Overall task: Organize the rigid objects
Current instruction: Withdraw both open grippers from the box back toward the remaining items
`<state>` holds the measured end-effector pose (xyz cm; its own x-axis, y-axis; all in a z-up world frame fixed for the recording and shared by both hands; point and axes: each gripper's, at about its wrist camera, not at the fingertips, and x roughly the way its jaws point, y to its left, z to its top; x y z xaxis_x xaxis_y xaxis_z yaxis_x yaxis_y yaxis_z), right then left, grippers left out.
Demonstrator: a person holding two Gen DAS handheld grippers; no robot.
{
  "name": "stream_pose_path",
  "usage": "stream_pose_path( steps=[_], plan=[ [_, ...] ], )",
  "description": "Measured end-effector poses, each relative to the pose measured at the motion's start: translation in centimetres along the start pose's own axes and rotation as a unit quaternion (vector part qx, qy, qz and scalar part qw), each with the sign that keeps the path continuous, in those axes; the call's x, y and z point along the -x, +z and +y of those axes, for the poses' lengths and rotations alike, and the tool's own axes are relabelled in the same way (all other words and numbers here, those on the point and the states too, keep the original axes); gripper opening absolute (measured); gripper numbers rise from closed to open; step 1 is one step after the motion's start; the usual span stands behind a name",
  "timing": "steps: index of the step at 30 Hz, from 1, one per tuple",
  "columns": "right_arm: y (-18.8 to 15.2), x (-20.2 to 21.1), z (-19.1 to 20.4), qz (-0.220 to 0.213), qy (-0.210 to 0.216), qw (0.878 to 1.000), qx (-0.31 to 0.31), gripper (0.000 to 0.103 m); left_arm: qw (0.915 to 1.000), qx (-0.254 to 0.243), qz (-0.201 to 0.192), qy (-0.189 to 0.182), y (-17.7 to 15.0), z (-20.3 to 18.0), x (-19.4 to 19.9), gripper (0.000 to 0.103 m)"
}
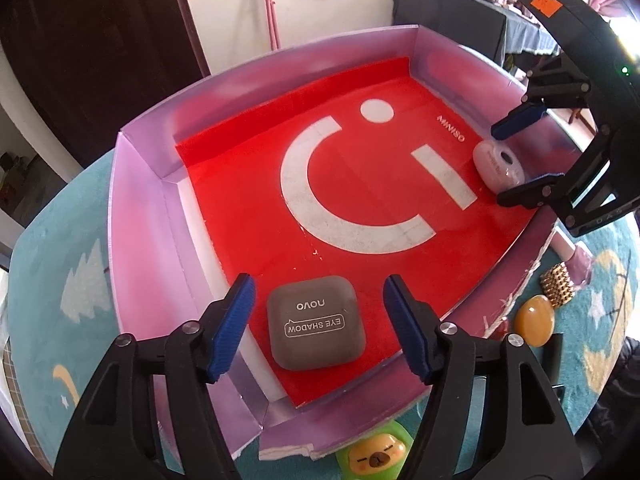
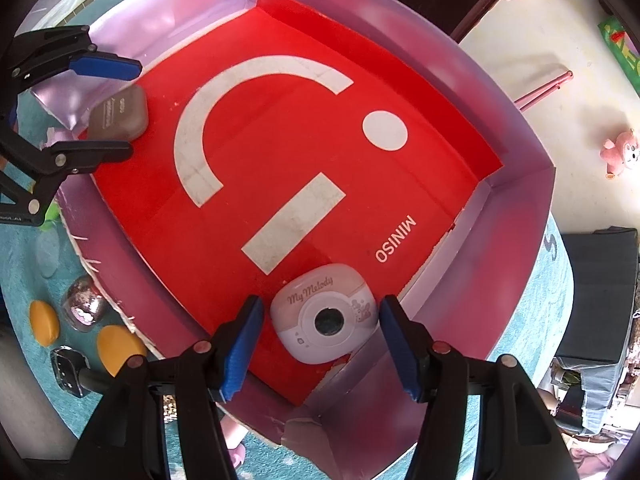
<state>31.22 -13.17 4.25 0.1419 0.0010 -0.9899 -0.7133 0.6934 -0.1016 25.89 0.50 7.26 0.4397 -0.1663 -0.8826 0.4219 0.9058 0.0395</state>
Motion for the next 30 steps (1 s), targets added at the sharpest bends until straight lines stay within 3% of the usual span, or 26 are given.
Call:
stream_pose_path(
  steps=[2, 5, 9, 16, 19, 24, 30],
  plan=[
    [-0.2, 0.6, 0.1, -0.008, 0.003, 1.000, -0.004, 0.064, 0.9999, 0.006, -0.012, 0.005, 0.0, 0.0, 0.7, 0.076],
    [-0.4, 2.2, 0.2, -0.028, 0.011, 0.999, -0.011, 0.071, 0.9992, 0.020, -0.034, 0.003, 0.0, 0.3, 2.0, 0.077],
    [-0.9, 4.4, 0.4, -0.055, 0.011, 0.998, -0.021, 0.072, 0.9974, 0.042, -0.058, 0.004, -0.3, 0.8, 3.7, 0.077],
    [-2.9, 9.8, 1.2, -0.131, 0.007, 0.990, -0.045, 0.082, 0.9876, 0.079, -0.131, 0.032, -1.2, 0.4, 8.1, 0.083],
    [-4.2, 12.4, 1.9, -0.168, 0.007, 0.984, -0.065, 0.085, 0.9804, 0.085, -0.172, 0.047, -2.1, -0.5, 10.5, 0.087],
    [-5.7, 15.5, 2.8, -0.227, -0.002, 0.970, -0.084, 0.094, 0.9614, 0.098, -0.245, 0.078, -4.2, -2.0, 14.7, 0.097],
    [-9.7, 19.8, 5.0, -0.310, -0.032, 0.943, -0.119, 0.103, 0.9410, 0.115, -0.303, 0.098, -7.6, -3.4, 18.4, 0.100]
  ],
)
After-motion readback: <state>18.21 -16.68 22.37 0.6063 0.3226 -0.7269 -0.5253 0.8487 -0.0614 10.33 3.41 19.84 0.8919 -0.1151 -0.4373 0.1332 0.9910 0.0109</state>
